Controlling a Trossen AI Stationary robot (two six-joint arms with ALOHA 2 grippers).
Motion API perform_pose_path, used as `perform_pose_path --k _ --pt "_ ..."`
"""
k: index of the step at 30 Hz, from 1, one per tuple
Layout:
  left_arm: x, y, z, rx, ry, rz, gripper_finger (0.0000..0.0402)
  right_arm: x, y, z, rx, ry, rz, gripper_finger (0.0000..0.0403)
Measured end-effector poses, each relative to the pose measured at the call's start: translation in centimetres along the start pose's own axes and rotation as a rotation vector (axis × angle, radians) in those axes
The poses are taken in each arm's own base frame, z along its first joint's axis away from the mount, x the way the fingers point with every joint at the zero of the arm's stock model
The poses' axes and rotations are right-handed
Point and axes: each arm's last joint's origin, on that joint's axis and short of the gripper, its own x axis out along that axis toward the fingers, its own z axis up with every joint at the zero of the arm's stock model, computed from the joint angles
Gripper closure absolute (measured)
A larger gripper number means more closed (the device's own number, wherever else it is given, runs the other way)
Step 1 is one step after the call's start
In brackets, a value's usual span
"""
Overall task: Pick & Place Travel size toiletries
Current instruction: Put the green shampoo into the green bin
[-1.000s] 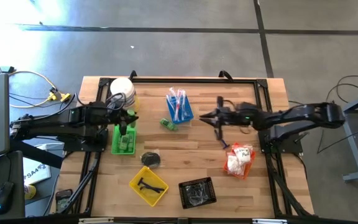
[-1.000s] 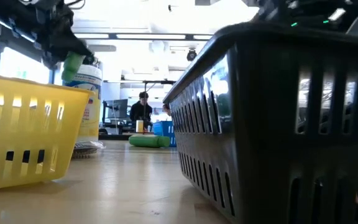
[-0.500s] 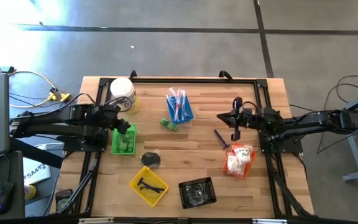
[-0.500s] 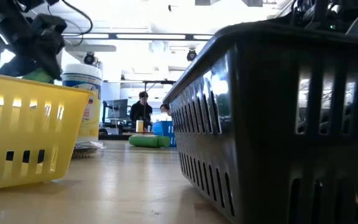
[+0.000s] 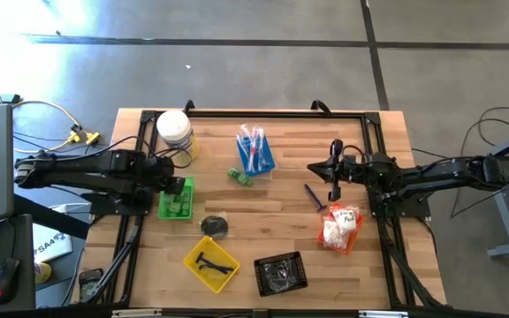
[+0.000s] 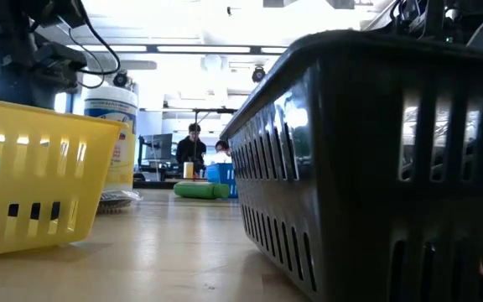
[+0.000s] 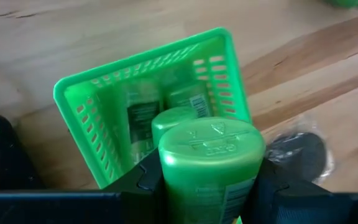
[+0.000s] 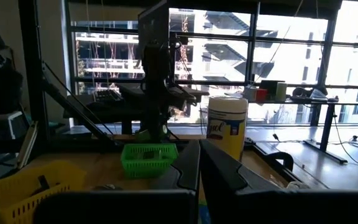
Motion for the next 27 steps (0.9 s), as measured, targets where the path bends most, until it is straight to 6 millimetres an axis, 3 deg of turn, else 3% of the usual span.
perform_pose_path --k 13,27 --pt "2.0 -1.1 -0.4 0.030 -0.023 0.164 0.0273 0.0 0.1 0.2 -0.019 -0.026 0.025 0.0398" --pt "2.5 -1.2 -0.4 0.084 -0.014 0.202 0.0160 0.0 0.2 0.5 -0.019 -0.049 0.074 0.0398"
